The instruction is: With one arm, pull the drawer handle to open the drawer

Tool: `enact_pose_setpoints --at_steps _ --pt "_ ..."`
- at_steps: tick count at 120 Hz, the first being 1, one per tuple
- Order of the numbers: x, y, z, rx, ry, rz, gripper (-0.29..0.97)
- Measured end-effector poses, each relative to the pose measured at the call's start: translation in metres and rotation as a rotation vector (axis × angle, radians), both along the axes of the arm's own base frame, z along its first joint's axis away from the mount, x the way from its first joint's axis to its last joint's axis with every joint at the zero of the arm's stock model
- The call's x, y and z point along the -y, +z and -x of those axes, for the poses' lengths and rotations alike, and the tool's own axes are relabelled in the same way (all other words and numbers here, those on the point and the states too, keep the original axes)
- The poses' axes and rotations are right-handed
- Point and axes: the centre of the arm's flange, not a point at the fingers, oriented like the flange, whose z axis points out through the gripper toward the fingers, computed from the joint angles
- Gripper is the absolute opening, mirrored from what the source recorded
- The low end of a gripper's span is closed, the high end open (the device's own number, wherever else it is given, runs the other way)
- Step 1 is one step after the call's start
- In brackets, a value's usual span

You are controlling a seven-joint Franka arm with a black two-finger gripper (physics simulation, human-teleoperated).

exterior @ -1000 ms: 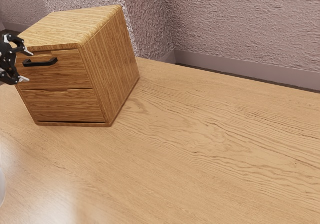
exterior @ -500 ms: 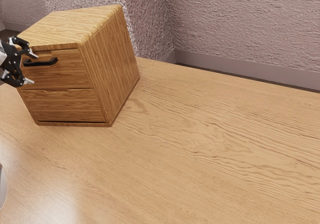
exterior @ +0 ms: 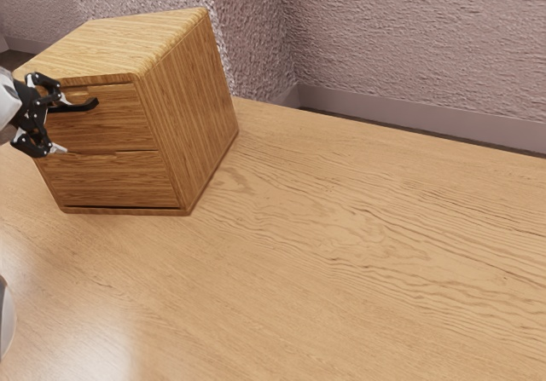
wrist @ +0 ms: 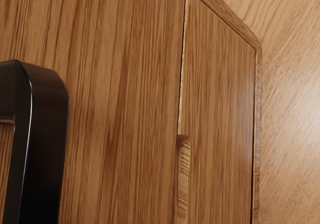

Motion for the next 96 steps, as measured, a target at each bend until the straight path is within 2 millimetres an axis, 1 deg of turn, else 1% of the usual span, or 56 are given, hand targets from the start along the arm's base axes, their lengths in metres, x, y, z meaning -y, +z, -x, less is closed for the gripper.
enact_pose_setpoints --at_steps 42,71,76,84,96 --pt "-0.002 -0.005 0.003 -0.001 0.001 0.013 0.69" --pt "-0.005 -0.006 0.011 -0.005 0.006 0.023 0.62" --pt "-0.004 -0.004 0.013 -0.005 0.008 0.022 0.61" --pt "0.0 -0.001 0.014 -0.006 0.004 0.02 0.63" --pt "0.01 -0.002 0.009 -0.012 -0.012 0.021 0.66"
